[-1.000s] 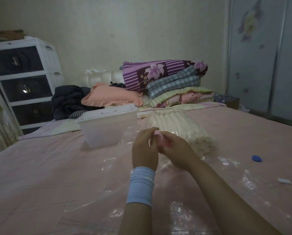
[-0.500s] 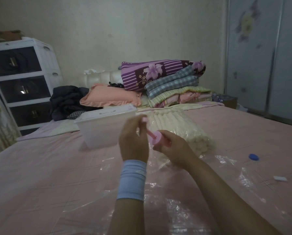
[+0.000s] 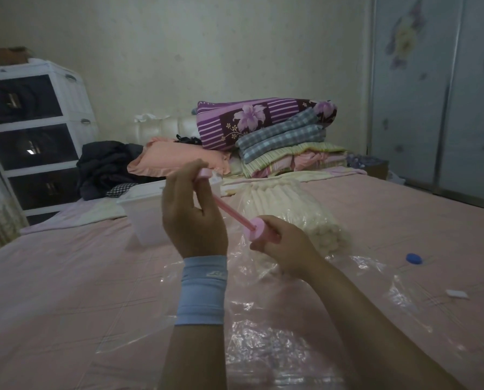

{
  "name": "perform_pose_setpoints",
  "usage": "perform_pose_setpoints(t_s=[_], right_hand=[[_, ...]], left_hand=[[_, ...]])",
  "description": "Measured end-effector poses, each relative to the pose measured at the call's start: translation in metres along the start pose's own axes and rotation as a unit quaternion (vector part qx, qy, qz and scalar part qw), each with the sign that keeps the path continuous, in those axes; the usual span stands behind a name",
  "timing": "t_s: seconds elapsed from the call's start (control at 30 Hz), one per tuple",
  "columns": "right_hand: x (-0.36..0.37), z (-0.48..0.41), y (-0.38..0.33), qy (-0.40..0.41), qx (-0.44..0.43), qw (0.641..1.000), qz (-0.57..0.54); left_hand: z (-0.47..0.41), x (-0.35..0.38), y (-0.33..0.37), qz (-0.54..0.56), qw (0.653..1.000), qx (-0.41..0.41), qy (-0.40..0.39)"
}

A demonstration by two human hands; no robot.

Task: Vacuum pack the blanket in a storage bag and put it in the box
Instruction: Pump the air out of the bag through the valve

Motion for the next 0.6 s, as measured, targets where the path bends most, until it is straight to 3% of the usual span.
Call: perform_pose_setpoints(t_s=[0.07,0.17,0.23,0.3,0.47,0.53,0.6], right_hand=[[0.001,0.0,-0.001,0.003,-0.003,1.0,0.004],[0.002,0.0,-0.002,0.012,-0.019,1.0,0.001],[0.002,0.0,-0.003,0.012,-0.025,1.0,0.001],[0.0,-0.001,-0.002,0.017,-0.019,1.0,-0.003],[-0.002,0.0,0.0,0.009,-0.005,1.0,-0.009],[0.0,-0.001,0.001,0.007,0.0,1.0,-0.006],[0.002,-0.001,0.0,0.005,0.0,1.0,-0.002]], left_hand=[[0.022,0.015,-0.007,0.004,0.996,-0.031,-0.086],[0.056,0.035,-0.021,0.032,0.958,-0.117,-0.26],[0.058,0.037,-0.024,0.043,0.945,-0.135,-0.295],[0.04,0.029,-0.016,0.035,0.96,-0.094,-0.263],[-0.015,-0.006,0.005,0.009,0.999,-0.001,-0.045],[-0.013,-0.006,0.004,0.002,1.0,0.001,-0.02],[0.006,0.005,-0.001,0.003,0.999,-0.012,-0.047]])
Point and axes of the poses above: each hand's wrist, its own z-axis away from the middle knuckle, its own x-axis out of the palm, y = z × x, the point moved 2 cm from there along -z, towards the middle knuckle, and after that the axes turned 6 degrees about -y, right-handed, at the moved point
